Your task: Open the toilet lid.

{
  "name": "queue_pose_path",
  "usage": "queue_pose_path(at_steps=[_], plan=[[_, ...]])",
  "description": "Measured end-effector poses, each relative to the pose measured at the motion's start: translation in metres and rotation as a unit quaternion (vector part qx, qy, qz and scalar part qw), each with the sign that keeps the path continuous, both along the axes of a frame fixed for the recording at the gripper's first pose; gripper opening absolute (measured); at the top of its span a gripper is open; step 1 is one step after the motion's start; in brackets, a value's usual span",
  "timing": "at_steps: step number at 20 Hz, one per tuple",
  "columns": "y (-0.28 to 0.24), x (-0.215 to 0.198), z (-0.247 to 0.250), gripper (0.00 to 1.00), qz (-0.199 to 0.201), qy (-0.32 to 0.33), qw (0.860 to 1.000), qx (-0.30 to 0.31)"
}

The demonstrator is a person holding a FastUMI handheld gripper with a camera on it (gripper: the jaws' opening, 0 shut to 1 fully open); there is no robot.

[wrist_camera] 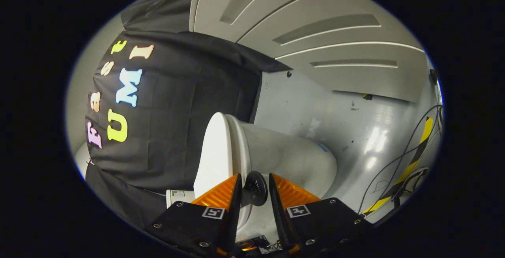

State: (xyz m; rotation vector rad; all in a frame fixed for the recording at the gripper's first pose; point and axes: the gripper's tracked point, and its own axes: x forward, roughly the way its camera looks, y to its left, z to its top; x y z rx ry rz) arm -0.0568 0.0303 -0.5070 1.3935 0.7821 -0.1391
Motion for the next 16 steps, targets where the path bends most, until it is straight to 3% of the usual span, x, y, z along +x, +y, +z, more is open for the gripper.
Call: queue_pose_path(at_steps=[2,11,16], plan=[[-0.0031,0.0027,0.0001,0.31,-0.010,-0.014,1.000,0.009],[-0.0086,0.0064,0.0048,0.05,-0.028,-0.039,0.999,0.023],[-0.0091,0.0064,0.0061,0.03,-0.025,-0.042,0.999,0.009]])
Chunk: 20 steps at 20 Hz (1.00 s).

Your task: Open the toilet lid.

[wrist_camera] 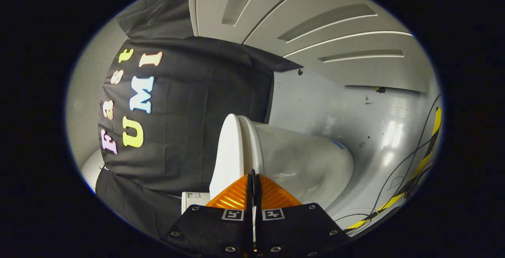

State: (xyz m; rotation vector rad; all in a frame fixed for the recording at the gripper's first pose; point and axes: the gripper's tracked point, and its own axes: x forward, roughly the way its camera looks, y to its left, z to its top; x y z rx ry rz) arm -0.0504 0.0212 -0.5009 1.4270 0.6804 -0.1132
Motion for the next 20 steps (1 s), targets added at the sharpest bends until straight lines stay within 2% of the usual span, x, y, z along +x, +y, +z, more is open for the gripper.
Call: queue_pose_path(at_steps=[5,12,17,20], plan=[[0.000,-0.001,0.001,0.03,0.000,0.003,1.000,-0.012],[-0.003,0.003,0.010,0.03,0.019,0.011,0.997,-0.073],[-0.006,0.012,0.035,0.02,0.049,0.007,0.989,-0.142],[-0.007,0.016,0.049,0.00,0.058,0.030,0.982,-0.176]])
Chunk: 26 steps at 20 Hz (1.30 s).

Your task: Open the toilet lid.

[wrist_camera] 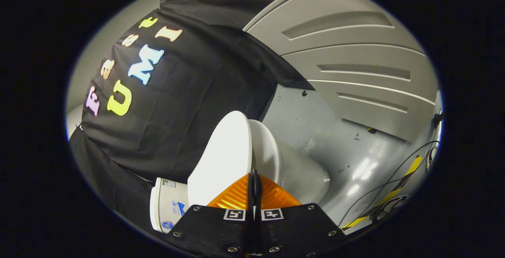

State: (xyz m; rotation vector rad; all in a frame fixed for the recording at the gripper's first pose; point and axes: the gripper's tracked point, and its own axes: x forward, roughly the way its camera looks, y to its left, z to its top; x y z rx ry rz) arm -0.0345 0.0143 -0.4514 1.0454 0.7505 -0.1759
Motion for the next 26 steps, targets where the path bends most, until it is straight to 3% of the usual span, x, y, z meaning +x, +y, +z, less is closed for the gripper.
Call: queue_pose_path(at_steps=[4,10,17,22,26], plan=[[0.001,0.005,0.031,0.00,-0.010,-0.010,1.000,-0.010],[0.008,0.016,0.083,0.00,0.024,-0.049,0.995,-0.079],[0.031,0.028,0.155,0.00,0.020,-0.106,0.988,-0.108],[0.058,0.036,0.209,0.00,0.067,-0.154,0.965,-0.202],[0.084,0.039,0.244,0.00,0.112,-0.186,0.933,-0.288]])
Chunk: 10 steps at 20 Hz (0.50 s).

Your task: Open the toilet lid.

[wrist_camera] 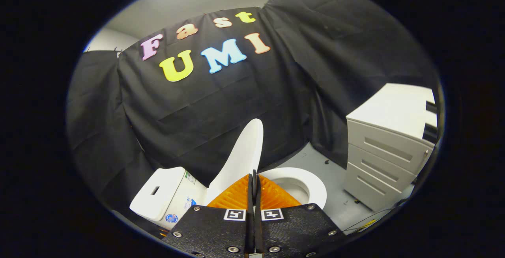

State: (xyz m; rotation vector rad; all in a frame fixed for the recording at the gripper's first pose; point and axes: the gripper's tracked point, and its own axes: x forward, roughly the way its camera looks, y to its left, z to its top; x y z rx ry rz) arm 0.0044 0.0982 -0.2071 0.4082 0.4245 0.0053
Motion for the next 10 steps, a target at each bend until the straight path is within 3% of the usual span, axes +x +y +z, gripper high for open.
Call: queue_pose_path(at_steps=[10], plan=[[0.040,0.006,0.046,0.00,0.021,-0.037,0.997,-0.066]])
